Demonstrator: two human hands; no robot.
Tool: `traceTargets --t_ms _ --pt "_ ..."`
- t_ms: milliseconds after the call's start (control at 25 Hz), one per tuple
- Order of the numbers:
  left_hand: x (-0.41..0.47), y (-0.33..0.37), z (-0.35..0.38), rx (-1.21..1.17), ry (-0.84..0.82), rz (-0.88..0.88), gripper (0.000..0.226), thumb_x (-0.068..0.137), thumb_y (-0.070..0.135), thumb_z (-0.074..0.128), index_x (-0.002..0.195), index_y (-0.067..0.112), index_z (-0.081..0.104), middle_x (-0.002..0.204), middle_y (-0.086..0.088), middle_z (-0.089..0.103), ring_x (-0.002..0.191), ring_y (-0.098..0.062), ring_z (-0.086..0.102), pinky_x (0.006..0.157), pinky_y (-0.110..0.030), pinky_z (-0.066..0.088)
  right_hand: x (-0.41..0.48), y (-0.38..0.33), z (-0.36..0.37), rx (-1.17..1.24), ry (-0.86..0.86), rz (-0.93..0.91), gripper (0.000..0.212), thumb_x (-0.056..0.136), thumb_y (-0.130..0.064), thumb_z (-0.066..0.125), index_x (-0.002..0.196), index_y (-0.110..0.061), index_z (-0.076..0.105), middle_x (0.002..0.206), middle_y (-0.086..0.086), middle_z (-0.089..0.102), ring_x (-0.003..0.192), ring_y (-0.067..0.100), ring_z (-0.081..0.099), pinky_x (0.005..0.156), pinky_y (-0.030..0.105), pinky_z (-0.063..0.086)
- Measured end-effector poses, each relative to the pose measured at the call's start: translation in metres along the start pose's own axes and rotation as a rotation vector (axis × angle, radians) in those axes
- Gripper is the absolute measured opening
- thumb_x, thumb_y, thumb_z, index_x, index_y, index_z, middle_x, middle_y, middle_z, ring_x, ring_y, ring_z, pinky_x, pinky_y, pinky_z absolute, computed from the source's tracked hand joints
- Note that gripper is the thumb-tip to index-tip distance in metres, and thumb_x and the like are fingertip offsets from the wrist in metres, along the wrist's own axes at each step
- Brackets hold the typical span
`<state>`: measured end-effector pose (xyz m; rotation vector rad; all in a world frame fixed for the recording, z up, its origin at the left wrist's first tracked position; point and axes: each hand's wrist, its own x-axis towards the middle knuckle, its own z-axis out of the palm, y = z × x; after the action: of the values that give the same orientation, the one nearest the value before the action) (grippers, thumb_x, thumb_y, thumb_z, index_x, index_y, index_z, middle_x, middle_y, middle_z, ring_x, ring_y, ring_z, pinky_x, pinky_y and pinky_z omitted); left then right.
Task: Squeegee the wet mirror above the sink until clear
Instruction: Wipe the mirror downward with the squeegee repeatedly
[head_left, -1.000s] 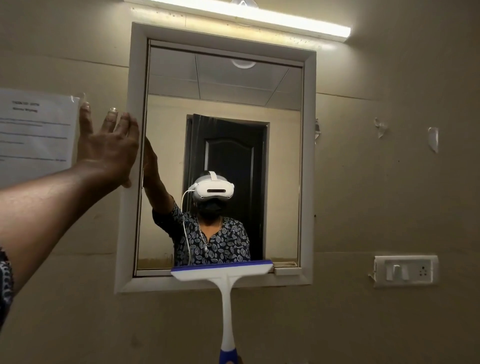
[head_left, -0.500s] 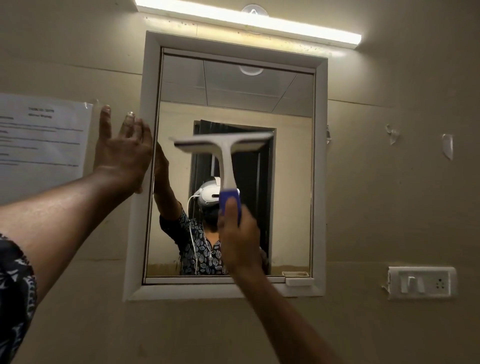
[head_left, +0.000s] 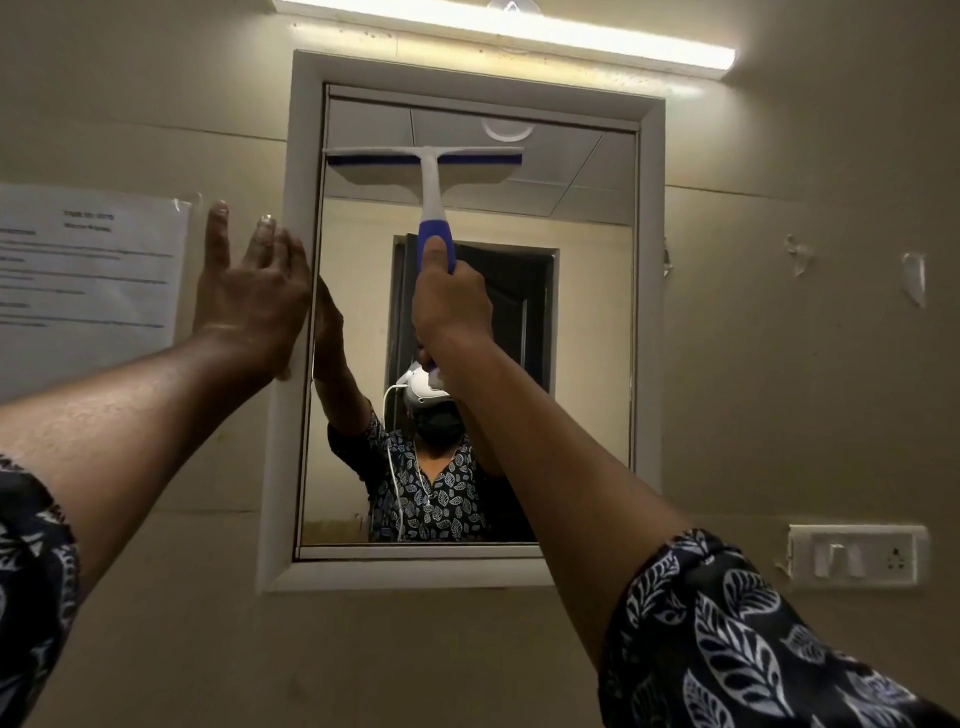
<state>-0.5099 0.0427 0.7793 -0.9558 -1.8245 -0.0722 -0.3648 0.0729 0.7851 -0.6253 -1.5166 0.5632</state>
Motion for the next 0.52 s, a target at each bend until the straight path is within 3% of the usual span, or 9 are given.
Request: traceTargets --t_ms 200,400,520 --pt "0.0 0.0 -0.002 0.01 -0.009 -0.002 0.124 0.066 0.053 0.077 0.15 0.002 0.001 0.158 -0.017 0.008 0.148 -0.03 0.004 0.114 -0.058 -0.003 0.016 -0.012 0.004 0.048 -0.021 0.06 0.049 0.097 -0.046 0.027 0.119 -0.005 0.045 0.094 0.013 0.053 0.082 0.026 0.053 0.086 0.046 0.05" --pt "0.001 0.001 0.0 0.008 -0.015 -0.002 0.126 0.066 0.053 0.077 0.15 0.002 0.0 0.159 -0.017 0.006 0.148 -0.03 0.003 0.114 -0.058 -0.003 0.031 -0.03 0.011 0.049 -0.016 0.08 0.043 0.097 -0.047 0.027 0.103 -0.007 0.044 0.077 0.009 0.053 0.065 0.021 0.055 0.068 0.036 0.052" --pt "0.001 -0.001 0.002 -0.012 0.0 0.005 0.124 0.067 0.053 0.076 0.151 0.003 -0.001 0.159 -0.016 0.004 0.148 -0.03 0.002 0.113 -0.058 -0.005 0.034 -0.027 0.019 0.035 0.035 0.067 0.049 0.097 -0.049 0.026 0.114 -0.007 0.046 0.093 0.013 0.057 0.086 0.027 0.06 0.079 0.04 0.051"
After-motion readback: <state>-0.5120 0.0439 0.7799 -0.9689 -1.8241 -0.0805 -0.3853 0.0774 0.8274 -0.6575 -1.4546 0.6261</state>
